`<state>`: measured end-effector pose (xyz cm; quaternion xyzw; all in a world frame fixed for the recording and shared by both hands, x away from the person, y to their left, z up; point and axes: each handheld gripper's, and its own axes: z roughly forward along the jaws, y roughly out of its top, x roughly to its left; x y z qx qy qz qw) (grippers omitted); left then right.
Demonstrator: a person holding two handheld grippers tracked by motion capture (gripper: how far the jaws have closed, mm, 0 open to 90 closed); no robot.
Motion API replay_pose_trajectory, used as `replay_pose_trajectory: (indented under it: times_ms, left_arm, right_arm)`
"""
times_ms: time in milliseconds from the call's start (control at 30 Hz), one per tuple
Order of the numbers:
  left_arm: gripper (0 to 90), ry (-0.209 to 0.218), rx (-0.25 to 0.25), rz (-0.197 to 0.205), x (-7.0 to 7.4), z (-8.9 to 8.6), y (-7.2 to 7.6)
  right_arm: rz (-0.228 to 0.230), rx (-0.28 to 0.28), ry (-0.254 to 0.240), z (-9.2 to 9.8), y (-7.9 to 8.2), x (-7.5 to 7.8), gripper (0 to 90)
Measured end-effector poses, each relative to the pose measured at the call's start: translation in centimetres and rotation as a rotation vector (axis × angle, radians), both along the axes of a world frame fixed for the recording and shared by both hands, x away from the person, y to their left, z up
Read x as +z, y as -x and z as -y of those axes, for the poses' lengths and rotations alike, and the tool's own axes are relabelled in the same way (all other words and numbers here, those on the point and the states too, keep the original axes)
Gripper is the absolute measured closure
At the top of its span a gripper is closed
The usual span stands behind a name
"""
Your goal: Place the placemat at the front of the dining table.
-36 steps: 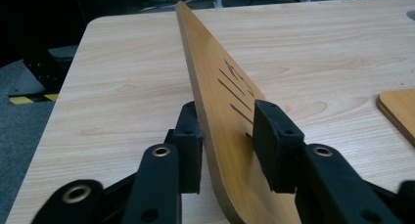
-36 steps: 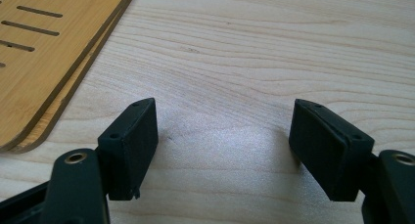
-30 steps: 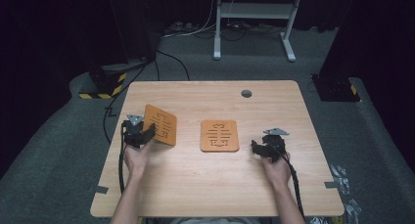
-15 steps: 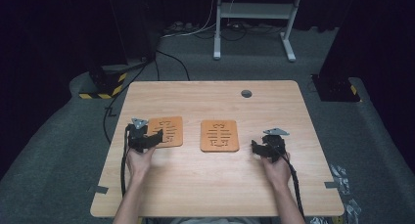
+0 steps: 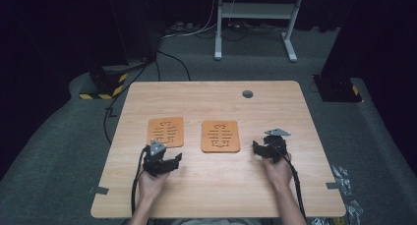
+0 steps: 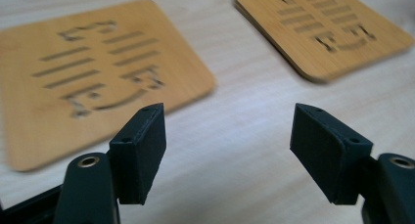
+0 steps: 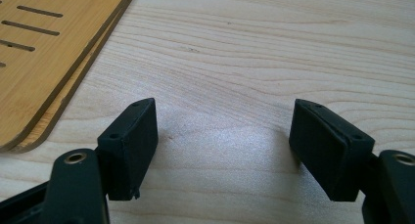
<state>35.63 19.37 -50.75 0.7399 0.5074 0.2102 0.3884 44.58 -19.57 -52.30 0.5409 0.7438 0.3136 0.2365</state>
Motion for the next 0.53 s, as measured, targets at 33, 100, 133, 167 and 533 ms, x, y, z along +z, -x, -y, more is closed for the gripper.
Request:
replay_pose_trajectory:
  times_ms: [33, 100, 133, 167, 533]
  left_arm:
    - [29.2, -0.002, -0.016, -0.005, -0.4, 0.5, 0.1]
    - [29.2, -0.007, -0.022, -0.011, -0.9, 1.0, 0.2]
    - [29.2, -0.004, -0.029, -0.020, -1.2, 1.1, 0.1]
    - [29.1, -0.001, -0.026, -0.035, -1.5, 1.3, 0.1]
    - [27.5, -0.098, -0.013, -0.023, -2.0, 2.4, -0.1]
  right_arm:
    - [0.013, -0.004, 0.003, 0.0, 0.0, -0.1, 26.3]
    - [0.012, -0.004, 0.003, 0.0, 0.0, -0.1, 26.3]
    - [0.013, -0.004, 0.004, 0.0, 0.0, -0.1, 26.3]
    - [0.013, -0.004, 0.004, 0.0, 0.0, -0.1, 26.3]
    - [-0.007, 0.001, -0.004, -0.1, 0.2, 0.0, 26.3]
